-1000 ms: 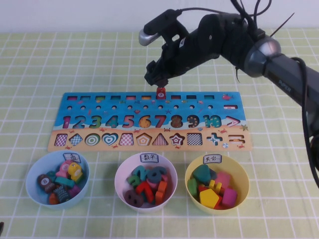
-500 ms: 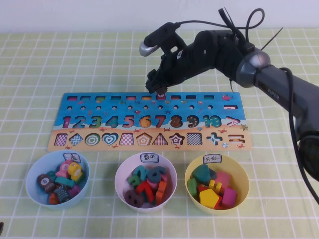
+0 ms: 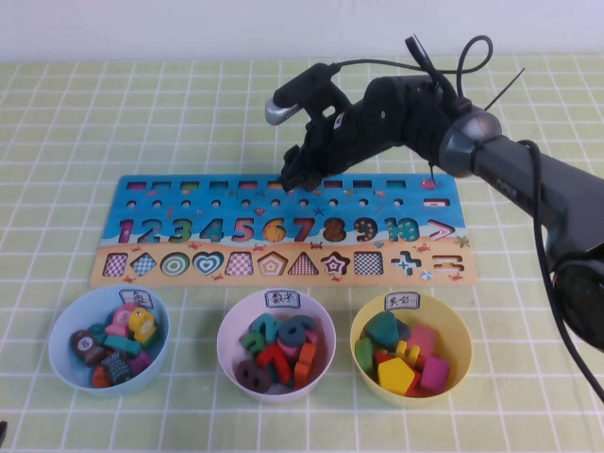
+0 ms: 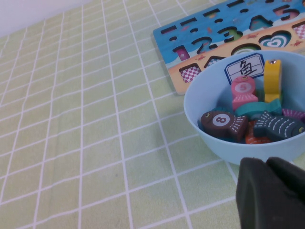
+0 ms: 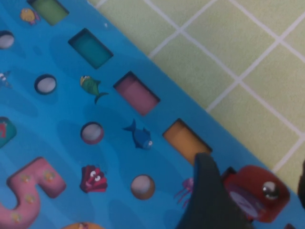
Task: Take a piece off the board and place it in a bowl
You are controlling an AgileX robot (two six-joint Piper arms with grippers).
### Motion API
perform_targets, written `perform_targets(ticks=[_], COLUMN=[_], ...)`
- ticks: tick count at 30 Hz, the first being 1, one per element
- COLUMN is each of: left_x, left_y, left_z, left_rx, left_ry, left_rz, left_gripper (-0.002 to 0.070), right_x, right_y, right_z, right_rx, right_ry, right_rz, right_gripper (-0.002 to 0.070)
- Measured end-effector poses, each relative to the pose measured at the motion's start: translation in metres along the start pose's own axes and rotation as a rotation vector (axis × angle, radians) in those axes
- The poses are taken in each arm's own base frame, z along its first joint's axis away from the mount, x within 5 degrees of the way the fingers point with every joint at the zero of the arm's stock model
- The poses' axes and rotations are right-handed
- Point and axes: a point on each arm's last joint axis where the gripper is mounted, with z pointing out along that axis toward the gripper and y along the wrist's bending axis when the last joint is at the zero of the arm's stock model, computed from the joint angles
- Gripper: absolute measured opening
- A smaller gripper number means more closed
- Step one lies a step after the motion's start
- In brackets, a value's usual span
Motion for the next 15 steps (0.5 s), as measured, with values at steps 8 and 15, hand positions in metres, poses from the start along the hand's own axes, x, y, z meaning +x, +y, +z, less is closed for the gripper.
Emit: perform_targets(ticks=[8,15], left_x=[0.0,0.0], left_y=[0.0,0.0], left_z=[0.0,0.0], left_rx=[0.0,0.0], left_ry=[0.0,0.0], left_rz=[0.0,0.0], left_gripper=[-0.0005,-0.0005], right_x=[-0.0008,0.0002], right_y=[-0.0004,-0.0007], right_z=[0.0003,0.0024], right_rx=[0.004,0.005], right_ry=[-0.011,-0.011], right_rz=[0.001,-0.001], right_gripper=[0.0263,0.0165])
